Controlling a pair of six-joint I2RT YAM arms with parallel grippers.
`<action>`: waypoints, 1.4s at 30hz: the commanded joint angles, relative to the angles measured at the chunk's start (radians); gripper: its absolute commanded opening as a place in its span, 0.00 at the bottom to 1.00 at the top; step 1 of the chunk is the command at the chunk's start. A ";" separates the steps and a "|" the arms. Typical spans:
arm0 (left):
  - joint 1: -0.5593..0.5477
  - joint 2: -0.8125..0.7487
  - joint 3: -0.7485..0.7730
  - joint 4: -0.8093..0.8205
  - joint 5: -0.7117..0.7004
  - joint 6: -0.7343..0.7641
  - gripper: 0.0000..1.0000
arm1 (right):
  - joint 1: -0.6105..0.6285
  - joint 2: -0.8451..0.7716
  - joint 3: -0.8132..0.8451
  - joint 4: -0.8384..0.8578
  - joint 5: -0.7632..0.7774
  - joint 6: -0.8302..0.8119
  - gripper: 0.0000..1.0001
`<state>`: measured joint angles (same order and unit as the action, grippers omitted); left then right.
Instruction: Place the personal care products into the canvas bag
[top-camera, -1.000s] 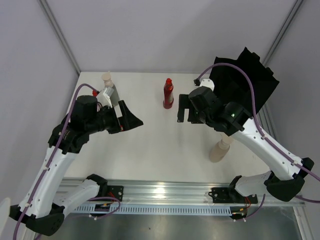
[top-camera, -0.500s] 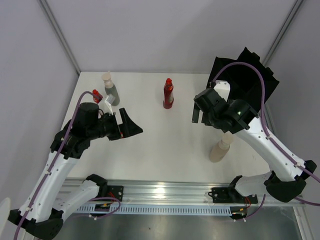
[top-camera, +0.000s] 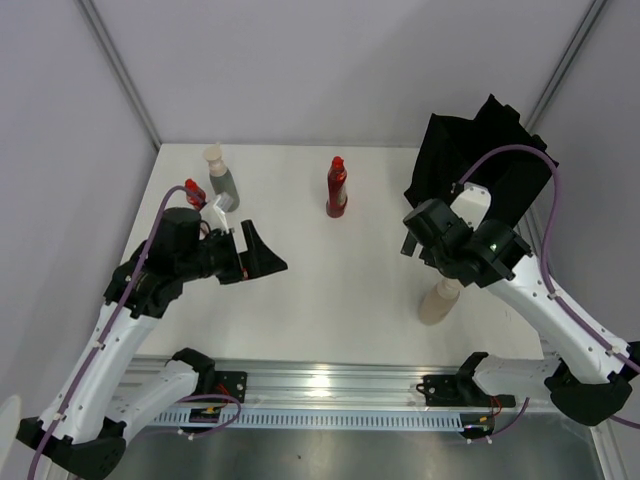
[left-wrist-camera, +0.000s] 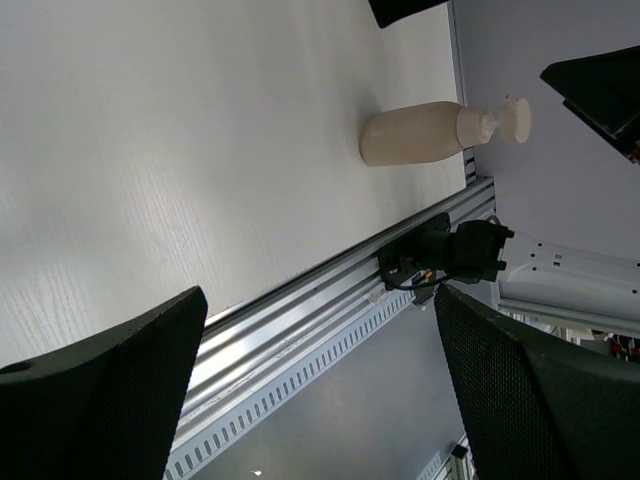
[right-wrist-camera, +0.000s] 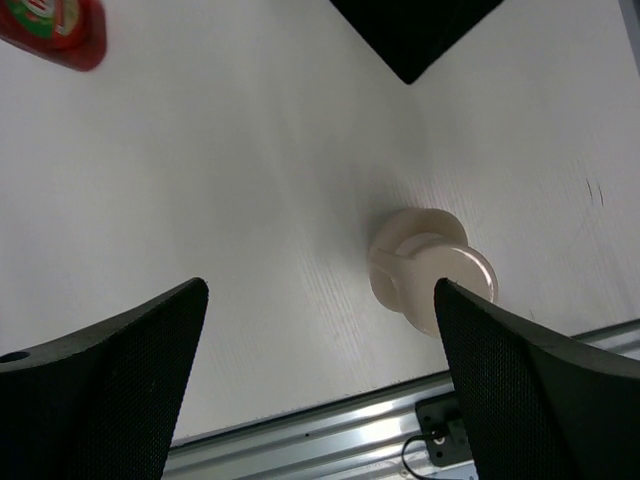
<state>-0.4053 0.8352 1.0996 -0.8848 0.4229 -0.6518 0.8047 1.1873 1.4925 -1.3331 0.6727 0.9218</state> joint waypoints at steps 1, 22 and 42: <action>-0.012 -0.025 -0.013 0.012 0.016 -0.002 0.99 | -0.005 -0.044 -0.081 -0.186 0.039 0.150 0.99; -0.040 -0.018 -0.027 0.009 0.016 -0.003 0.99 | -0.107 -0.132 -0.282 -0.184 0.060 0.206 0.99; -0.041 0.022 -0.026 0.014 0.043 -0.025 0.99 | -0.124 -0.267 -0.595 0.327 -0.061 -0.106 0.94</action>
<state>-0.4404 0.8574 1.0672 -0.8848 0.4339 -0.6559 0.6865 0.9466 0.9047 -1.1233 0.6064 0.8749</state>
